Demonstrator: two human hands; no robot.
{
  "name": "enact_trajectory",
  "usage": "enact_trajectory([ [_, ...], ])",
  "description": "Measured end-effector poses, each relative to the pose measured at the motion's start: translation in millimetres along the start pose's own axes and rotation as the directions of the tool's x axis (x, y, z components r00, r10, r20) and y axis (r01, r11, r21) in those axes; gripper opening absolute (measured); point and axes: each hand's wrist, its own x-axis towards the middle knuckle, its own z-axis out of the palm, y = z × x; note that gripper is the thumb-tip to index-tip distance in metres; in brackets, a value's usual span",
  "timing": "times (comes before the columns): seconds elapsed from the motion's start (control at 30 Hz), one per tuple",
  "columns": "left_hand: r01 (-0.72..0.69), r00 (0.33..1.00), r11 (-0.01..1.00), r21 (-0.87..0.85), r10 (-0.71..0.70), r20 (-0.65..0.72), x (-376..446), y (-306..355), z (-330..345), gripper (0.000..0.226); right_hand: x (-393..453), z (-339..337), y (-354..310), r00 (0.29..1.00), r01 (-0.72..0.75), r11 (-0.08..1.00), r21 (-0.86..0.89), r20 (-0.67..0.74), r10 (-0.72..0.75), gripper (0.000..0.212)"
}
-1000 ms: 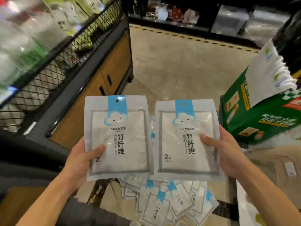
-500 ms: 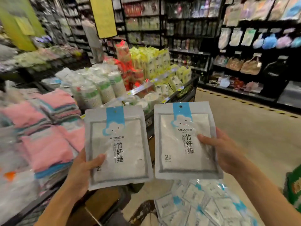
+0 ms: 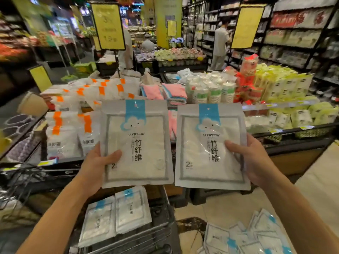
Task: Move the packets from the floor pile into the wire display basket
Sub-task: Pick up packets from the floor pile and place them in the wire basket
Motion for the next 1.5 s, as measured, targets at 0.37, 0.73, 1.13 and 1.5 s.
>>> enact_trajectory([
  [0.37, -0.029, 0.968, 0.999, -0.018, 0.024, -0.249, -80.2, 16.7, -186.5, 0.062, -16.4, 178.0, 61.4, 0.971, -0.052, 0.999, -0.015, 0.233, 0.054, 0.042],
  [0.73, 0.124, 0.930, 0.992, 0.023, -0.108, -0.351, -91.6, -6.5, -316.1, 0.049, -13.2, 296.5, 138.6, 0.959, -0.128, 0.989, -0.073, 0.244, 0.142, 0.042],
  [1.13, 0.304, 0.846, 0.951, -0.045, -0.292, -0.446, -48.6, -78.1, -352.4, 0.041, 41.6, 313.7, 211.0, 0.921, -0.222, 0.953, -0.206, 0.275, 0.274, 0.094],
  [1.5, 0.452, 0.764, 0.891, -0.037, -0.409, -0.499, 7.2, -154.5, -349.9, 0.039, 120.2, 291.5, 301.1, 0.865, -0.419, 0.854, -0.307, 0.150, 0.478, 0.033],
])
